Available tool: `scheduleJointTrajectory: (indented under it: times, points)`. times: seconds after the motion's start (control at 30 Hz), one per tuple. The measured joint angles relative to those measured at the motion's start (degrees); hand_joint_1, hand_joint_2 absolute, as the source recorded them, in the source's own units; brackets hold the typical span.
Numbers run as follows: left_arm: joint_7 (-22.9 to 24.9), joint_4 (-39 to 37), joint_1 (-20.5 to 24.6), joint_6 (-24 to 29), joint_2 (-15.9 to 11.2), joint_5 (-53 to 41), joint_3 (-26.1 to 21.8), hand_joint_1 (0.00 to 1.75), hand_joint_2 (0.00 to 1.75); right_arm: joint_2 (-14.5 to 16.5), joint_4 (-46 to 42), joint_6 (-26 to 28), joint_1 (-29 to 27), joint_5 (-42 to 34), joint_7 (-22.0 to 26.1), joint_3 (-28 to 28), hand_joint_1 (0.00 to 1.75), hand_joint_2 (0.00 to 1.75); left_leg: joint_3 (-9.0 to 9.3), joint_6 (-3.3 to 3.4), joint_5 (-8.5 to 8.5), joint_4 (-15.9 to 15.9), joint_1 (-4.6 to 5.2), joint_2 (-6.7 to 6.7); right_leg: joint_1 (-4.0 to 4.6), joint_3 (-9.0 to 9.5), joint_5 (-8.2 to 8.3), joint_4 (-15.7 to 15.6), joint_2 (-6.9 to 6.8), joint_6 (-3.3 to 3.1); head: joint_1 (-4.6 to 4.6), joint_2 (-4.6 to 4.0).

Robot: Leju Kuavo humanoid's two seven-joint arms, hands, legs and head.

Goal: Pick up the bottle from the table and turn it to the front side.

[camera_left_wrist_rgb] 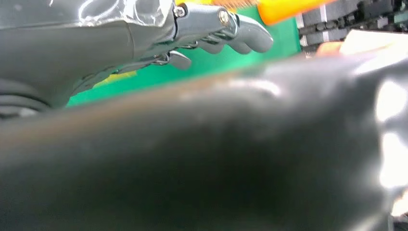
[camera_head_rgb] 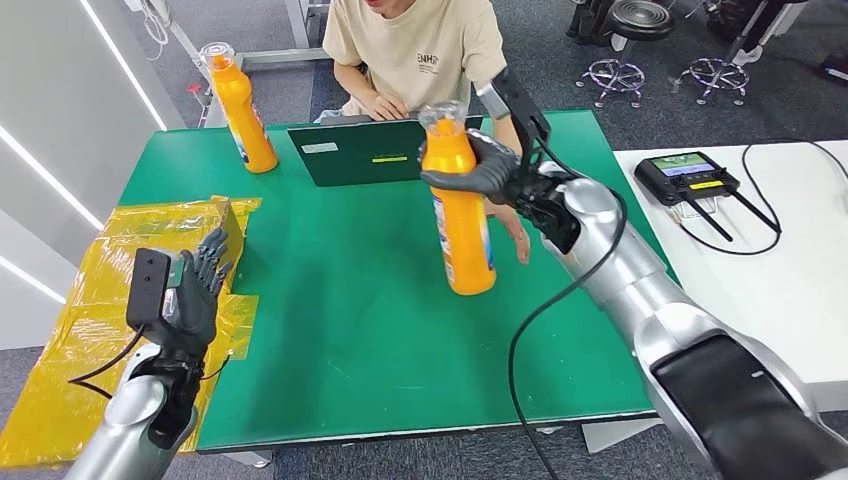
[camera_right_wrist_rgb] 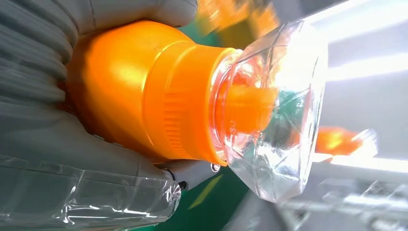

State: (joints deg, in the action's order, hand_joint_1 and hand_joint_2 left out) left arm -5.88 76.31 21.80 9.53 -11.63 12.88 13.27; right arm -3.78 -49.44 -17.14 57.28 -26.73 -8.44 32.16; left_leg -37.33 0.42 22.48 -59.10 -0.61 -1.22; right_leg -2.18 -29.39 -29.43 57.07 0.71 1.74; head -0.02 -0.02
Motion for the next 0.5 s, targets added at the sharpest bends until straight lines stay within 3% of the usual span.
scheduleJointTrajectory:
  times: [0.07,0.23,0.5]
  points:
    - [0.0,-0.1,0.2,0.0,0.1,0.1,0.1,0.0,0.0,0.2,0.1,0.0,0.2,-0.1,0.0,0.1,1.75,1.75,0.0,0.0,0.0,0.0,0.0,0.0,0.0,0.0,0.0,0.0,0.0,0.0,0.0,0.0]
    - [0.9,-3.1,6.5,0.2,3.9,2.1,7.0,0.0,0.0,8.5,4.9,1.4,7.2,-4.9,-1.8,2.7,1.75,1.75,-0.05,0.02,-0.01,0.0,0.0,-0.04,-0.01,0.0,0.0,0.0,-0.03,0.0,0.01,0.0]
    - [1.0,-6.0,9.1,1.3,7.2,1.6,11.0,0.0,0.0,10.9,6.7,0.5,7.8,-9.0,-2.2,3.0,1.75,1.75,-0.06,0.02,-0.01,0.0,0.02,-0.04,-0.03,0.01,0.03,0.0,-0.02,0.03,0.0,0.0]
